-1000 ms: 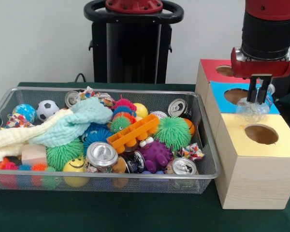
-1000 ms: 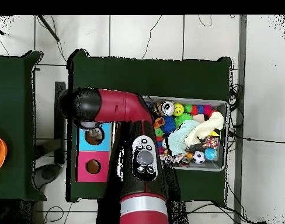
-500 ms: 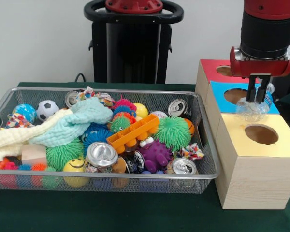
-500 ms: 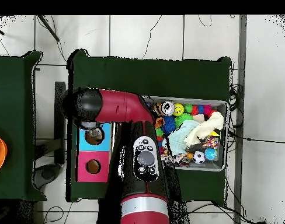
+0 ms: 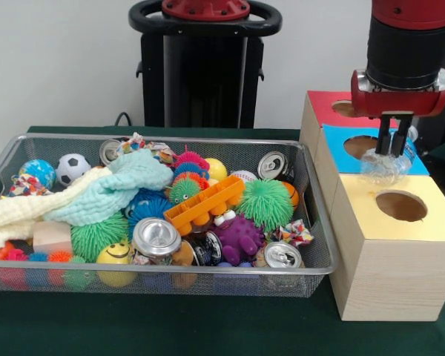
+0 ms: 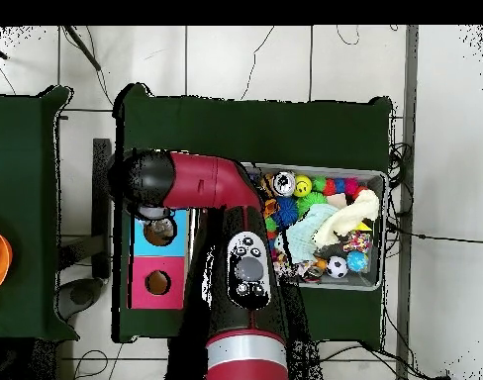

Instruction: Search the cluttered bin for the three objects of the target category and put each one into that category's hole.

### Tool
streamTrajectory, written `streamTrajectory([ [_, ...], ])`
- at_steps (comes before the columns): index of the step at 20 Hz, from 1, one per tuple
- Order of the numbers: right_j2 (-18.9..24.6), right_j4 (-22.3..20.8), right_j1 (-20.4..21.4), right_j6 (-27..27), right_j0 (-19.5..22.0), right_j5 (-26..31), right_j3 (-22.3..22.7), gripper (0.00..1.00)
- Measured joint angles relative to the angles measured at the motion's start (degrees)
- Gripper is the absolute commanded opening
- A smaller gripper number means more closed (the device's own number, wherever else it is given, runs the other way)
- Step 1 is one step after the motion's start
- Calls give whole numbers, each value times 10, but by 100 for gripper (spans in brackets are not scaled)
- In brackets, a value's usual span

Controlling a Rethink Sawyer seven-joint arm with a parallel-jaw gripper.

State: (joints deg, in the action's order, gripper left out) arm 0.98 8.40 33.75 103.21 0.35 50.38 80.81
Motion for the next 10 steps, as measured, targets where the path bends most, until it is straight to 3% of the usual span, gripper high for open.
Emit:
streamTrajectory([
  [10, 0, -2, 0, 0, 3, 31, 0, 0],
])
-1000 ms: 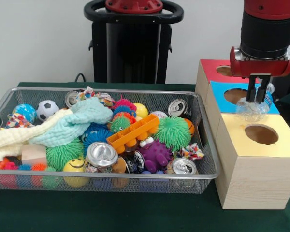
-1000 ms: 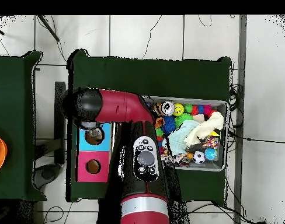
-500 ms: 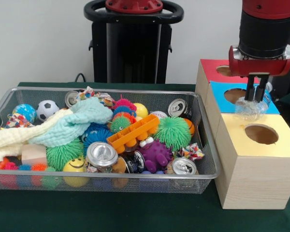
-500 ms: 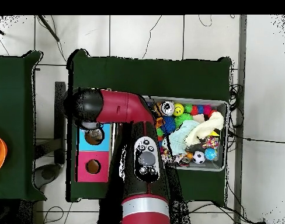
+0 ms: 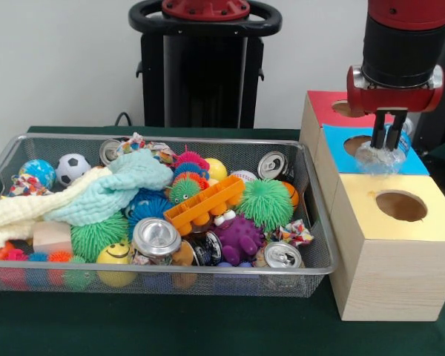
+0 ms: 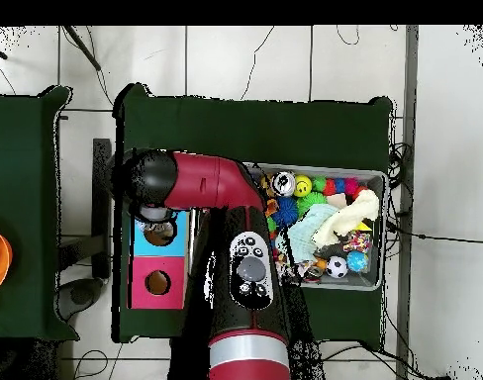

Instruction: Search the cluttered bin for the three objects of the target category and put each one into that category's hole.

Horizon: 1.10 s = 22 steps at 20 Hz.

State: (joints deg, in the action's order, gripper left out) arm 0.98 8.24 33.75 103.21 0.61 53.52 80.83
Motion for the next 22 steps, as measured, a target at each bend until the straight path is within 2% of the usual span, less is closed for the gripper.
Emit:
streamTrajectory([
  [16, 0, 0, 6, 0, 3, 40, 9, 0],
  [22, 0, 0, 23, 0, 11, 87, 32, 0],
])
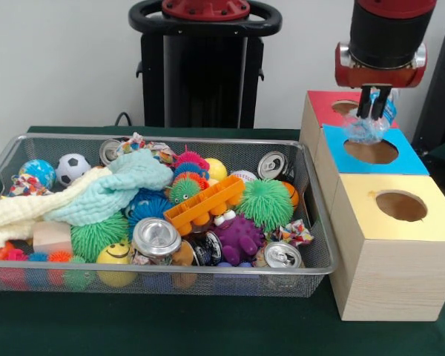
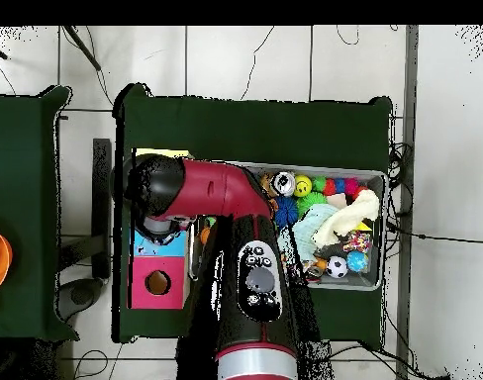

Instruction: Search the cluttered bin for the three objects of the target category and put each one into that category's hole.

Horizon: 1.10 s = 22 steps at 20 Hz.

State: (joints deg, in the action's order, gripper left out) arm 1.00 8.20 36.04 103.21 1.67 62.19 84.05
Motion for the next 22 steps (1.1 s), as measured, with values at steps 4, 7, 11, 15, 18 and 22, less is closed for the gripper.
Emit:
streamTrajectory([
  [4, 0, 0, 12, 0, 8, 34, 9, 0],
  [7, 0, 0, 18, 0, 11, 47, 12, 0],
  [11, 0, 0, 22, 0, 12, 49, 12, 0],
  [15, 0, 0, 19, 0, 10, 49, 12, 0],
  [18, 0, 0, 14, 0, 6, 49, 12, 0],
  [22, 0, 0, 4, 0, -2, 47, 11, 0],
])
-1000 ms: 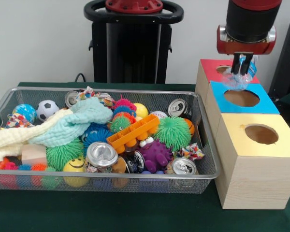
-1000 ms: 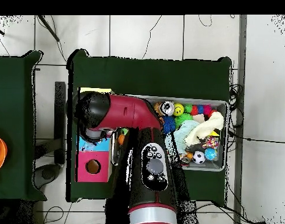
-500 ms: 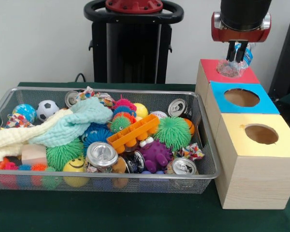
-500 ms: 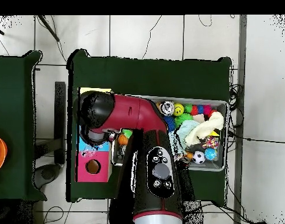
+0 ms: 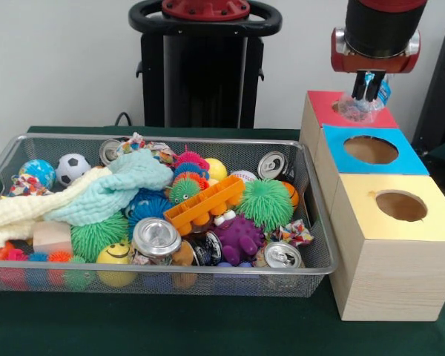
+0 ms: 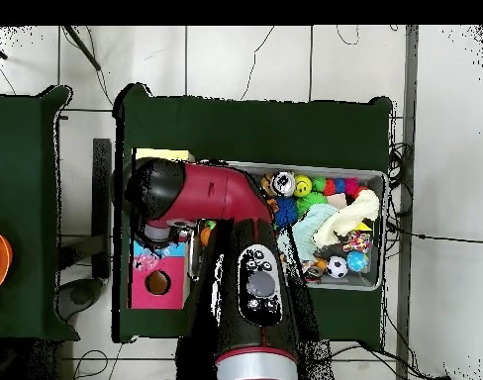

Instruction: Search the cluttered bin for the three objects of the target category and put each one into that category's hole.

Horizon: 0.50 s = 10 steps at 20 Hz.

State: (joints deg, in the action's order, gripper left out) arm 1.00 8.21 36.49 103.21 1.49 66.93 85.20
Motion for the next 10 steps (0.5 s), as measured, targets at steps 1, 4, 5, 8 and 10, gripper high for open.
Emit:
streamTrajectory([
  [1, 0, 0, -3, 0, -3, -2, 0, 0],
  [4, 0, 0, -6, 0, -7, -10, 0, 0],
  [5, 0, 0, -7, 0, -8, -14, 0, 0],
  [8, 0, 0, -8, 0, -9, -19, 0, 0],
  [10, 0, 0, -8, 0, -9, -21, 0, 0],
])
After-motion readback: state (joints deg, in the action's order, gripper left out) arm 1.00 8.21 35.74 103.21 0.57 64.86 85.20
